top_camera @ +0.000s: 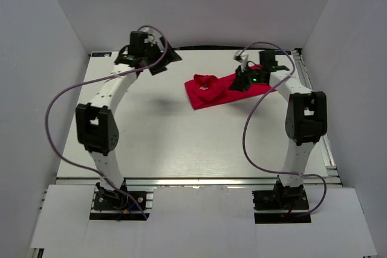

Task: Fold and stack the t-shirts
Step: Fold the folded rectangular tshirt in 1/3 of the way

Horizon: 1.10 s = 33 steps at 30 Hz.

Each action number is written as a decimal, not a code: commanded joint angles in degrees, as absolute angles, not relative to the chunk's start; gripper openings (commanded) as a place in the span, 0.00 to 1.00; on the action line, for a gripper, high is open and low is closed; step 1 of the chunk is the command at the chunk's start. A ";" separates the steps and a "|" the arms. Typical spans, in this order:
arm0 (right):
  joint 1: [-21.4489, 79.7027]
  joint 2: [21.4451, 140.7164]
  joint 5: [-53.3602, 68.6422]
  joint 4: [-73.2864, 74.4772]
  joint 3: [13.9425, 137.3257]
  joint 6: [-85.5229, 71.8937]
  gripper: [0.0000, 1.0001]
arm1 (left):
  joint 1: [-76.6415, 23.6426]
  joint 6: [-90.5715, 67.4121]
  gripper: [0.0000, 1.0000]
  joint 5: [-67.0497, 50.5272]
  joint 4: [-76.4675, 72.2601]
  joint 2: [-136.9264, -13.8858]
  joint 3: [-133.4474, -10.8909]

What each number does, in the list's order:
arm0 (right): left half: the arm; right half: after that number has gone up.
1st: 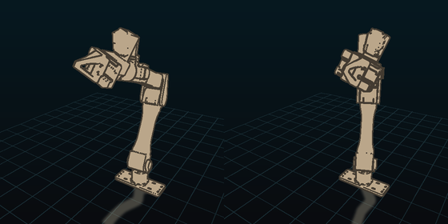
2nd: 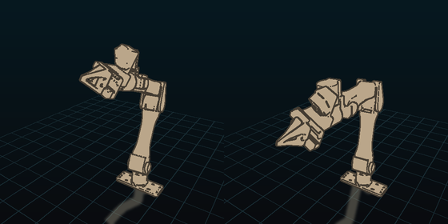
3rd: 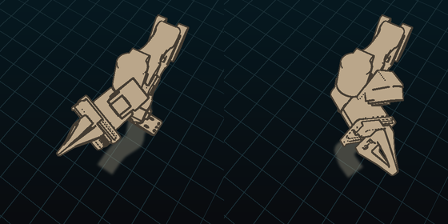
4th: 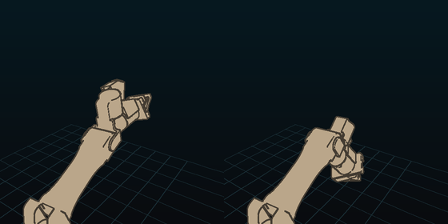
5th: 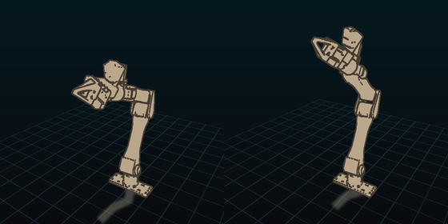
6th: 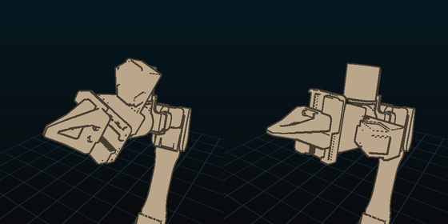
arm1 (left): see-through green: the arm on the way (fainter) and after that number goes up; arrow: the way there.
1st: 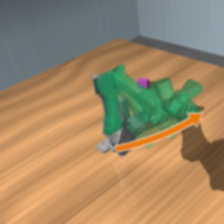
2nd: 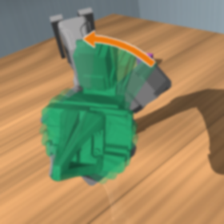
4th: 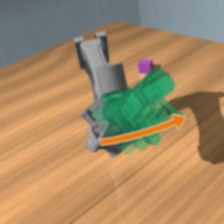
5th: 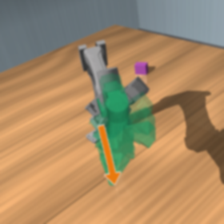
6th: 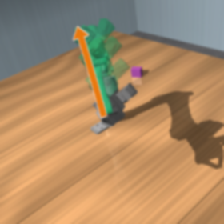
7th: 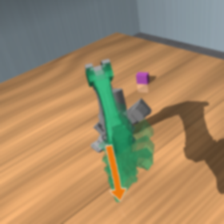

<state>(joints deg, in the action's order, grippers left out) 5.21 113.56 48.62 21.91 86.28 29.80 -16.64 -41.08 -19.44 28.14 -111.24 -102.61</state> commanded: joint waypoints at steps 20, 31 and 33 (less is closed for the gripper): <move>21.71 122.43 29.88 13.71 102.32 -0.16 0.31 | -9.41 -38.58 0.98 -7.30 30.67 -78.66 -66.98; 22.50 123.57 28.22 12.57 100.55 -10.19 0.41 | -8.70 -39.29 0.98 -7.38 31.02 -77.26 -65.21; 22.59 123.92 26.29 11.52 100.46 -10.54 0.41 | -8.70 -39.55 0.98 -7.38 30.94 -77.17 -65.04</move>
